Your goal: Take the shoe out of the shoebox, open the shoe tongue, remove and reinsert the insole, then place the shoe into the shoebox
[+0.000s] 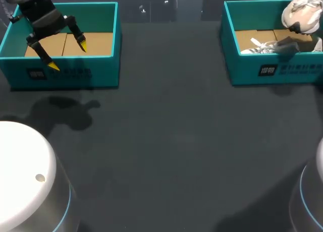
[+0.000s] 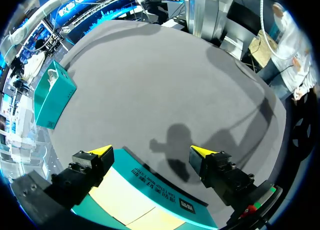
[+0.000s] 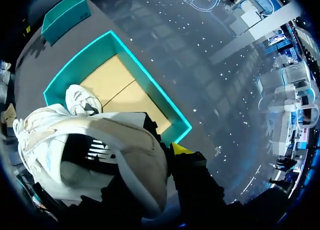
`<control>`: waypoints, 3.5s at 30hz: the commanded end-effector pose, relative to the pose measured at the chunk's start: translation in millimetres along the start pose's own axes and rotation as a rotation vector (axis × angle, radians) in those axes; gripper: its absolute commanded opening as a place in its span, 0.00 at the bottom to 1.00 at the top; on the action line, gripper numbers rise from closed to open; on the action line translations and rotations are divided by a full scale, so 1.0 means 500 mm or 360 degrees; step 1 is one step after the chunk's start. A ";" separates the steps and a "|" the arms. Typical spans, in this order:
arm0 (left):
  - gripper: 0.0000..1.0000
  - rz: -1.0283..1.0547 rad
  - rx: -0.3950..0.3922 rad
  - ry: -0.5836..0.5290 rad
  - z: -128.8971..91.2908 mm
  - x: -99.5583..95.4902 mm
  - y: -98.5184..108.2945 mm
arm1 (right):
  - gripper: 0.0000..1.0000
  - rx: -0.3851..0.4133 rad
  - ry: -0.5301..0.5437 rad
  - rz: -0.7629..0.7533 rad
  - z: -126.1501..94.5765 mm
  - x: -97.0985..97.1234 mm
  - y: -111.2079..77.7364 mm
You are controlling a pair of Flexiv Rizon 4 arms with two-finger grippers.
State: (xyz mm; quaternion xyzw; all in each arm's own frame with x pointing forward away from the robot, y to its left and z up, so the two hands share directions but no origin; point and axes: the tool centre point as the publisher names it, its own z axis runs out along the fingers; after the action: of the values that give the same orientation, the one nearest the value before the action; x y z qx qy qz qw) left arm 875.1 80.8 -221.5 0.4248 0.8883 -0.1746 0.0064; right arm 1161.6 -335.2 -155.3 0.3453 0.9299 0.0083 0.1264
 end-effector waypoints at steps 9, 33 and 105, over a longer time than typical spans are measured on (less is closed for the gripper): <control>1.00 0.0001 -0.0003 0.0001 0.001 0.001 0.000 | 0.00 0.0028 -0.0193 0.0468 0.008 0.034 -0.011; 1.00 0.0001 -0.0003 0.0001 0.001 0.001 0.000 | 0.00 0.0176 -0.0349 0.1008 0.028 0.049 -0.038; 1.00 0.0001 -0.0003 0.0001 0.001 0.001 0.000 | 0.00 0.0323 -0.0432 0.1320 0.295 0.065 -0.001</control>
State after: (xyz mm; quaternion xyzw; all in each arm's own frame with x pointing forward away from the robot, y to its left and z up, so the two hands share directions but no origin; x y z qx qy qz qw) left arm 875.1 80.8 -221.5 0.4248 0.8883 -0.1746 0.0064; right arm 1166.4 -323.8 -300.5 0.6971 0.6837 -0.0767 0.2021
